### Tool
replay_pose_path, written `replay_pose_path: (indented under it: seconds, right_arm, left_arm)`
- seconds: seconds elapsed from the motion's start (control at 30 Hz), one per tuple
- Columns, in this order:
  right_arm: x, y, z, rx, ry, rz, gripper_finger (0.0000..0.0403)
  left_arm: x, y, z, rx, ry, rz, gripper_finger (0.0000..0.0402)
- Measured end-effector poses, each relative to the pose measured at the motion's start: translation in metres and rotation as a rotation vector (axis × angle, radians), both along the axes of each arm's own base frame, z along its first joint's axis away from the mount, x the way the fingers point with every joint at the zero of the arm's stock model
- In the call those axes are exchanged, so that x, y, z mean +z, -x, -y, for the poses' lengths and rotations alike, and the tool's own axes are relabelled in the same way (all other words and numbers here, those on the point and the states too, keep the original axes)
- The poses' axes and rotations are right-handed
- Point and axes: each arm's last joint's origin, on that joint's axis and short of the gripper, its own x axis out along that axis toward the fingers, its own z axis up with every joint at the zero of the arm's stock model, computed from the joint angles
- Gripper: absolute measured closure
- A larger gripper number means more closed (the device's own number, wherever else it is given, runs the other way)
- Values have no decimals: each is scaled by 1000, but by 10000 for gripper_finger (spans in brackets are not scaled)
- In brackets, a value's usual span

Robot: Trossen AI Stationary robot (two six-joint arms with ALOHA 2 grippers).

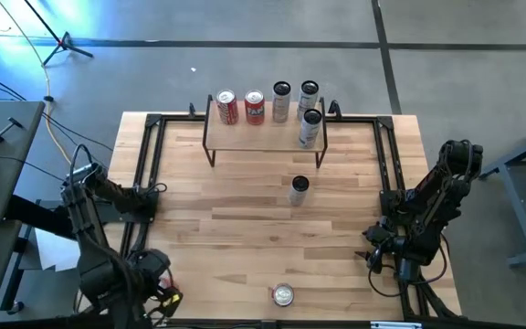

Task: Place canned beverage on shelf
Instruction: Put the red soda can on the shelf aligned with the red soda can

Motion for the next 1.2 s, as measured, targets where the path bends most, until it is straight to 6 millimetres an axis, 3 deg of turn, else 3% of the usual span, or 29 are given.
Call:
replay_pose_path:
  seconds: [0.37,0.6,0.8,1.07,1.2]
  right_arm:
    - [0,0,0,0,0,0,64]
    - [0,0,0,0,0,0,64]
    - [0,0,0,1,0,0,64]
    - [0,0,0,0,0,0,64]
    - [0,0,0,0,0,0,64]
  left_arm:
    - [1,-64,-43,-99,-21,34,39]
    - [3,-92,-64,-28,40,72,39]
    - [3,-83,-53,105,160,-14,39]
    - [-1,-40,-17,330,192,-130,39]
    - [-13,-29,-2,352,161,-214,39]
